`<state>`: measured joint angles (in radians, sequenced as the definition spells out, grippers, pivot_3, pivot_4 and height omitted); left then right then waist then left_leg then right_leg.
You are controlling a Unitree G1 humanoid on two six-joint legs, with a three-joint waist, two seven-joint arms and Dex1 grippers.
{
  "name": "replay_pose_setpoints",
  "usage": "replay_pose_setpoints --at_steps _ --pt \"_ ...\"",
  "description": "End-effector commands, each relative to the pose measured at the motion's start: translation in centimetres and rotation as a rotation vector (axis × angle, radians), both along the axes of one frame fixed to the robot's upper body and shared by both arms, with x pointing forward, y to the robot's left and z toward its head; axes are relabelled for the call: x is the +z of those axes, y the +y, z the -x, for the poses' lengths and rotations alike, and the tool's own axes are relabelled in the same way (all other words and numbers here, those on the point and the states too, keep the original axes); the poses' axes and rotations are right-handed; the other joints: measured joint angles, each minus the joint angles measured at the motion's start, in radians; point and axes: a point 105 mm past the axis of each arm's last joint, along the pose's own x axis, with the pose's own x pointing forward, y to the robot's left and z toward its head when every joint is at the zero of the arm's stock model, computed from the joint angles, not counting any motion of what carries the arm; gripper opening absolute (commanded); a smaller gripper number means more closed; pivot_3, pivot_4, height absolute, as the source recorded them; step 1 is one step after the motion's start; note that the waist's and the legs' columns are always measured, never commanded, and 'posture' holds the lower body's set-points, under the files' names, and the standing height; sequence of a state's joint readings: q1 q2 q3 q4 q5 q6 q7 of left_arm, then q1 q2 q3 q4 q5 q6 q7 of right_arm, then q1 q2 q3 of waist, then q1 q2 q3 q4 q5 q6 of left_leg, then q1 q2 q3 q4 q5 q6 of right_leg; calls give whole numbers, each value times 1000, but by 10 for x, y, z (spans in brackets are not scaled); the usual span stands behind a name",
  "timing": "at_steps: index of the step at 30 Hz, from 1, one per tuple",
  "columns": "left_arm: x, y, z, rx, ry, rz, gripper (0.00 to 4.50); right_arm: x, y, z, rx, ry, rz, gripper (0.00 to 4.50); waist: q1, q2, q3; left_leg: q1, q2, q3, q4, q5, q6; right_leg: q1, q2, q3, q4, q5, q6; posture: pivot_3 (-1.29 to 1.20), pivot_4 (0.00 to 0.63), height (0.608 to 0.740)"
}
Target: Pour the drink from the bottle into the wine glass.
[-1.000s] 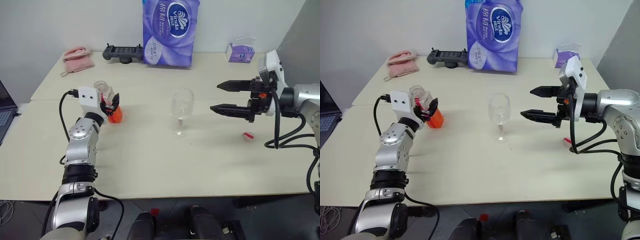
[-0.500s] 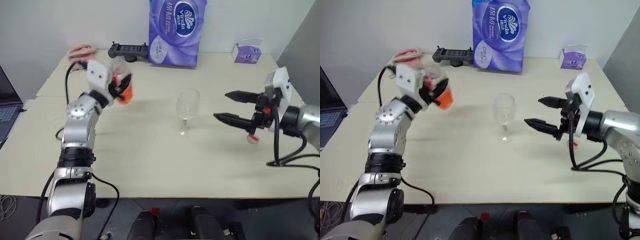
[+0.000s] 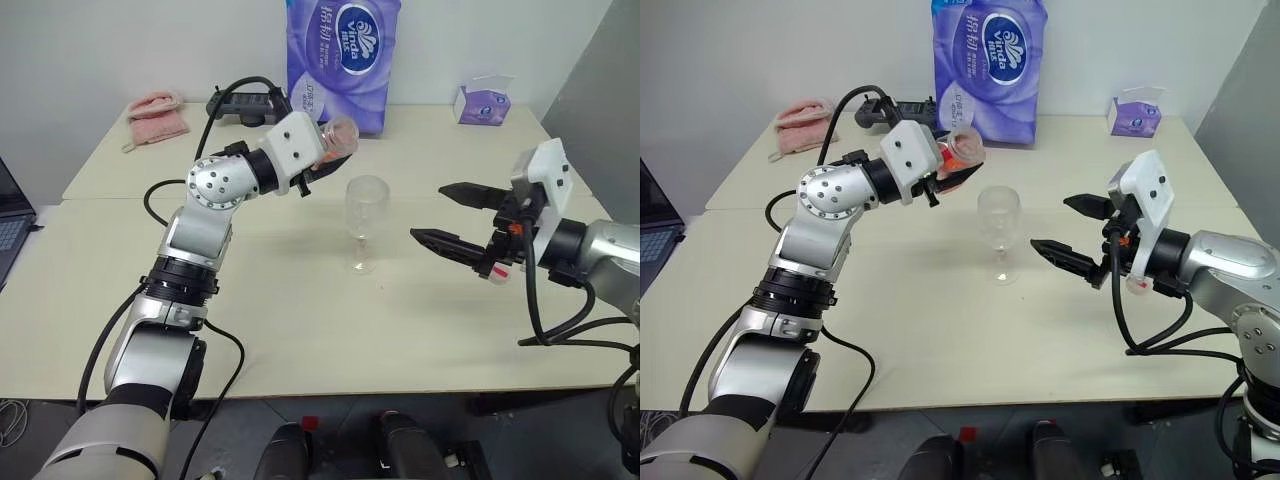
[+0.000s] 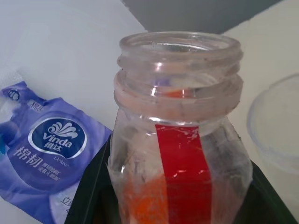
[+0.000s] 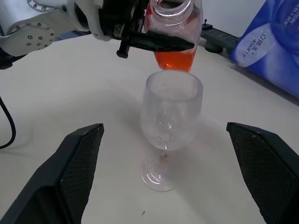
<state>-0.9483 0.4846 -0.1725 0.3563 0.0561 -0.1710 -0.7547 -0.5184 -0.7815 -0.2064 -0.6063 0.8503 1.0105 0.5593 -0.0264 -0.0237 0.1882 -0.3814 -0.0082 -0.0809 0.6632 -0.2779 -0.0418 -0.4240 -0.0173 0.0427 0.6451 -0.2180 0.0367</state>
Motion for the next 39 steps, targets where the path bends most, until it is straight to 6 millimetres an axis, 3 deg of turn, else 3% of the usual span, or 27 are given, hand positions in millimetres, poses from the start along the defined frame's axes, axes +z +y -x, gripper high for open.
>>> replay_pose_setpoints --at_steps 1,20,25,39 --pt "17 -6 6 -16 -159 -79 1716 8 2 2 2 -45 1 4500 0 0 0 0 0 0 0 0 0 0 0 0 0 0 0 0 150 740" --pt "12 -11 -9 43 -514 -405 1716 4 3 0 -11 -39 19 4500 0 0 0 0 -1 0 1 0 0 0 -1 0 0 0 0 0 150 740" --pt "16 -21 -9 35 -546 -400 1716 2 3 1 -9 -35 26 4500 0 0 0 0 -1 0 1 0 0 0 -1 0 0 0 0 0 150 740" --pt "27 -16 -10 54 -652 -435 1716 2 2 -4 -25 -40 34 4500 0 0 0 0 -1 0 1 0 0 0 -1 0 1 0 0 0 150 740"
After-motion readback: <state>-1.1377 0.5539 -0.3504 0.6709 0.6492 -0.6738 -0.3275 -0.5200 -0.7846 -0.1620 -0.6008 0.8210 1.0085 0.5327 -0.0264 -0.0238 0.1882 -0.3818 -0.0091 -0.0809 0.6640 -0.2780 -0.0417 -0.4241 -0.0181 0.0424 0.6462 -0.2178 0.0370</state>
